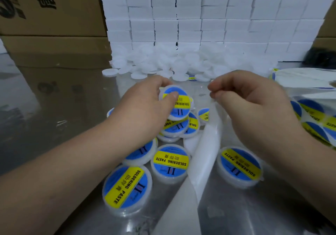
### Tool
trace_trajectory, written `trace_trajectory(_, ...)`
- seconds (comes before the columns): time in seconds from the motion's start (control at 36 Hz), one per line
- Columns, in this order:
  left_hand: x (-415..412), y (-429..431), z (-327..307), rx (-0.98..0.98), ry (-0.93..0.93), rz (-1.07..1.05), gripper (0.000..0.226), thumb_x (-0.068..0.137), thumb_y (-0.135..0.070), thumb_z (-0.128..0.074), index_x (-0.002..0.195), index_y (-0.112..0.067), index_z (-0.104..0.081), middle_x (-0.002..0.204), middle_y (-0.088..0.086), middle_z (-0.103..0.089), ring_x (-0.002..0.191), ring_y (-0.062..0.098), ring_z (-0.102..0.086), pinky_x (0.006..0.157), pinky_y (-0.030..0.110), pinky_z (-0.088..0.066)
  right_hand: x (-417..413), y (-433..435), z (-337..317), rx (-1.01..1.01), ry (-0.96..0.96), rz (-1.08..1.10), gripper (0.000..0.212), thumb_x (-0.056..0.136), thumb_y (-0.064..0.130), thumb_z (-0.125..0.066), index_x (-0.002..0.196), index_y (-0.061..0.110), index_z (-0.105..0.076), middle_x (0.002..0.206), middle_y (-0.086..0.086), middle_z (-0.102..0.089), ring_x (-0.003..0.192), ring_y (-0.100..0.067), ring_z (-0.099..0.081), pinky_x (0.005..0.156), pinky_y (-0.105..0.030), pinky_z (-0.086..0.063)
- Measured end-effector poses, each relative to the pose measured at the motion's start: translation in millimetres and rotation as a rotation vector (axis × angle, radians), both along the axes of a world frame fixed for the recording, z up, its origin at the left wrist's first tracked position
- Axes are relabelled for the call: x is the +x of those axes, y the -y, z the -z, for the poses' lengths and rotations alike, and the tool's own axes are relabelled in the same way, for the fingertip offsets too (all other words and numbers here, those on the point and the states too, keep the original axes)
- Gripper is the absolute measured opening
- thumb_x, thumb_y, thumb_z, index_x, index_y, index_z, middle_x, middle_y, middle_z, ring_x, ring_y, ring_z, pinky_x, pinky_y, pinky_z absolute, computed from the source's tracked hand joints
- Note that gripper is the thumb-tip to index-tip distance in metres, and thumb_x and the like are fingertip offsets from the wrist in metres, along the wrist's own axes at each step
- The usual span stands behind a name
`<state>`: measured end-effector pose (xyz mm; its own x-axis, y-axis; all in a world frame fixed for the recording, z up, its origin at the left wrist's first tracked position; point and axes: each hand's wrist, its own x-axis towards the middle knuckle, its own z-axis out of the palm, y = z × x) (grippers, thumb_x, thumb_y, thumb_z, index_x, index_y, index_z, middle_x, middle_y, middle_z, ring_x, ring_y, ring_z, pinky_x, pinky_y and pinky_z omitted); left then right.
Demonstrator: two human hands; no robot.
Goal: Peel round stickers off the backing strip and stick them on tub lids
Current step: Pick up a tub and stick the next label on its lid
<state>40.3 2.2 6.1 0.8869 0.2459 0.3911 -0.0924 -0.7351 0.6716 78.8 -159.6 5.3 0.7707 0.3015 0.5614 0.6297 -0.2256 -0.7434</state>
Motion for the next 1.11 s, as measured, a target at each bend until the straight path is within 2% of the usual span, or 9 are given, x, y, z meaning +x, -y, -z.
trace_trajectory(0.08,2.2,-1.2,2.4,0.211,-0.043,-0.068,0.024,0.091,-0.036,-0.047,0.112,-0.034,-0.058,0.09,-0.009,-0.061,0.088,0.016,-0.055,0.068,0.027,-0.035,-0.4,-0.3,0.5,0.025,0.029,-0.04,0.029,0.075,0.01,-0.052,0.07,0.037,-0.061,0.082,0.023,-0.066,0.072,0.007,-0.058,0.063,-0.006,-0.042)
trace_trajectory(0.22,3.2,-6.6,2.4,0.416,0.05,-0.147,0.041,0.087,-0.04,-0.051,0.128,-0.033,-0.051,0.119,-0.004,-0.052,0.114,0.016,-0.041,0.083,0.021,-0.026,-2.2,0.1,-0.7,0.112,0.016,-0.089,0.046,0.081,-0.008,-0.05,0.075,0.036,-0.06,0.076,0.009,-0.063,0.061,0.001,-0.055,0.045,-0.006,-0.04)
trace_trajectory(0.36,-5.1,1.5,-2.1,0.255,0.189,0.108,0.043,0.077,-0.041,-0.055,0.12,-0.04,-0.053,0.089,-0.017,-0.055,0.09,-0.002,-0.046,0.069,0.012,-0.031,-2.4,0.3,-0.8,0.197,0.029,-0.109,0.038,0.079,-0.005,-0.057,0.079,0.033,-0.054,0.069,0.007,-0.056,0.05,-0.001,-0.047,0.048,-0.009,-0.036)
trace_trajectory(0.5,-11.4,11.1,1.1,0.267,0.156,0.268,0.054,0.072,-0.041,-0.055,0.125,-0.048,-0.045,0.092,-0.031,-0.054,0.085,-0.005,-0.049,0.073,0.01,-0.036,-3.0,-0.7,-2.4,0.278,0.032,-0.148,0.036,0.075,-0.006,-0.061,0.076,0.028,-0.047,0.062,0.015,-0.05,0.058,-0.004,-0.045,0.057,-0.015,-0.043)
trace_trajectory(0.67,-13.6,10.5,-2.9,-0.263,0.094,0.36,0.036,0.077,-0.027,-0.04,0.101,-0.051,-0.051,0.087,-0.023,-0.068,0.077,0.005,-0.063,0.073,0.02,-0.051,-6.0,-2.0,-4.1,0.351,0.062,-0.22,0.033,0.072,-0.005,-0.06,0.077,0.025,-0.046,0.063,0.02,-0.054,0.06,0.003,-0.051,0.061,-0.009,-0.045)
trace_trajectory(0.78,-13.3,12.8,-4.9,-0.336,0.043,0.382,0.018,0.092,-0.033,-0.047,0.105,-0.044,-0.052,0.084,-0.015,-0.071,0.075,-0.002,-0.063,0.071,0.012,-0.048,-8.8,-4.0,-5.9,0.415,0.088,-0.317,0.033,0.069,-0.007,-0.055,0.078,0.023,-0.045,0.066,0.019,-0.055,0.062,0.003,-0.052,0.063,-0.009,-0.044)
trace_trajectory(0.89,-13.9,14.9,-7.4,-0.438,0.025,0.429,0.022,0.092,-0.026,-0.049,0.111,-0.034,-0.056,0.081,-0.008,-0.072,0.074,0.003,-0.067,0.071,0.019,-0.053,-11.9,-4.3,-5.7,0.404,0.076,-0.385,0.034,0.069,-0.009,-0.054,0.079,0.022,-0.045,0.066,0.017,-0.052,0.062,0.003,-0.051,0.062,-0.009,-0.045)
trace_trajectory(1.03,-10.8,14.7,-7.5,-0.626,0.067,0.439,0.023,0.086,-0.008,-0.058,0.097,-0.028,-0.061,0.071,-0.007,-0.068,0.067,0.008,-0.064,0.07,0.025,-0.052,-14.3,0.1,-2.2,0.207,0.178,-0.192,0.021,0.072,0.017,-0.065,0.074,0.029,-0.048,0.066,0.016,-0.054,0.064,0.001,-0.054,0.064,-0.012,-0.042)
trace_trajectory(1.11,-10.1,15.6,-9.9,-0.806,0.043,0.446,0.024,0.084,-0.002,-0.056,0.096,-0.021,-0.062,0.069,-0.004,-0.067,0.06,0.007,-0.063,0.059,0.018,-0.052,-15.0,1.8,-4.2,0.11,0.23,-0.029,0.024,0.078,0.037,-0.049,0.067,0.017,-0.055,0.068,0.003,-0.057,0.061,-0.003,-0.051,0.057,-0.01,-0.036)
